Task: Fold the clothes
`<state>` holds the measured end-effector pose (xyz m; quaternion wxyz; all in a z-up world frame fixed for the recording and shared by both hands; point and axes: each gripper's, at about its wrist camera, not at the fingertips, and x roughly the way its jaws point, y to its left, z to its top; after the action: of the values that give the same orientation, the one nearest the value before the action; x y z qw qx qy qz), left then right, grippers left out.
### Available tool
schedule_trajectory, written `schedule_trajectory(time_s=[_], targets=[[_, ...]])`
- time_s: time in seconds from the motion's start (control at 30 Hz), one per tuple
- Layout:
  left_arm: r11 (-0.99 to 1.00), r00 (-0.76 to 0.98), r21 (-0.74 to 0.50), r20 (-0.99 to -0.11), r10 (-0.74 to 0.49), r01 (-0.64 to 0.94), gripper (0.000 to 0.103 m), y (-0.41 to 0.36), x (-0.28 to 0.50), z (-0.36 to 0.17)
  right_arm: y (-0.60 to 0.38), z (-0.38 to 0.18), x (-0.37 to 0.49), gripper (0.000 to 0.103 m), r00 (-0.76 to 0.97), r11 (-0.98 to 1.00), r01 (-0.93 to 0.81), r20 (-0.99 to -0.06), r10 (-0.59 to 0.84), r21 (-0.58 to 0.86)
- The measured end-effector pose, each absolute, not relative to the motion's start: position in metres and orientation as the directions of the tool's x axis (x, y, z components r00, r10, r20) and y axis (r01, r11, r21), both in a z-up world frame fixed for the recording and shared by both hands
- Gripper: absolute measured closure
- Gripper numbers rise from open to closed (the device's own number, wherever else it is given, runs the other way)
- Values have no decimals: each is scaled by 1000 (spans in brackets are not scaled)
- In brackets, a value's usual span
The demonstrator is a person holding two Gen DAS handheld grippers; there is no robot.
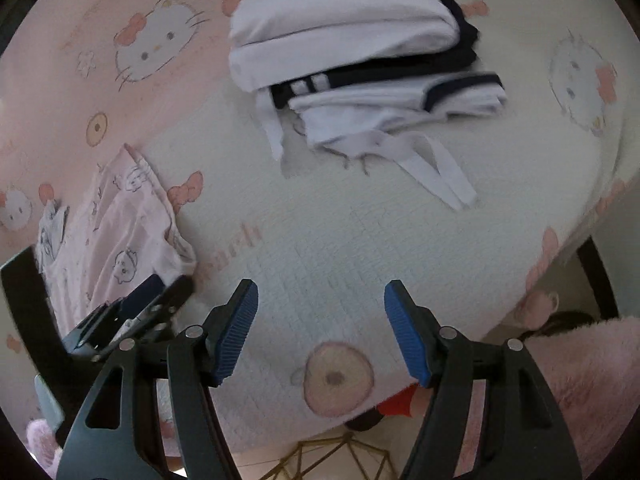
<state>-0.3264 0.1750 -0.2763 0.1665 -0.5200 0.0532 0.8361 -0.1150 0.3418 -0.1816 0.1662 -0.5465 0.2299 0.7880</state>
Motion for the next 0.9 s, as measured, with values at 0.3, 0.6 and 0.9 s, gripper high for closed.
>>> schedule_trajectory(time_s=[0.3, 0.6, 0.9], targets=[[-953, -465, -55, -864, 195, -297, 95, 163, -327, -254, 313, -168, -149, 36, -375, -871, -438, -926, -50, 224], [-981, -603, -192, -784, 148, 10, 95, -56, -322, -162, 263, -125, -223, 35, -419, -931, -257, -898, -134, 258], [-951, -529, -210, -847, 60, 228, 95, -191, -333, -225, 192, -144, -342, 35, -414, -993, -42, -906, -85, 112]])
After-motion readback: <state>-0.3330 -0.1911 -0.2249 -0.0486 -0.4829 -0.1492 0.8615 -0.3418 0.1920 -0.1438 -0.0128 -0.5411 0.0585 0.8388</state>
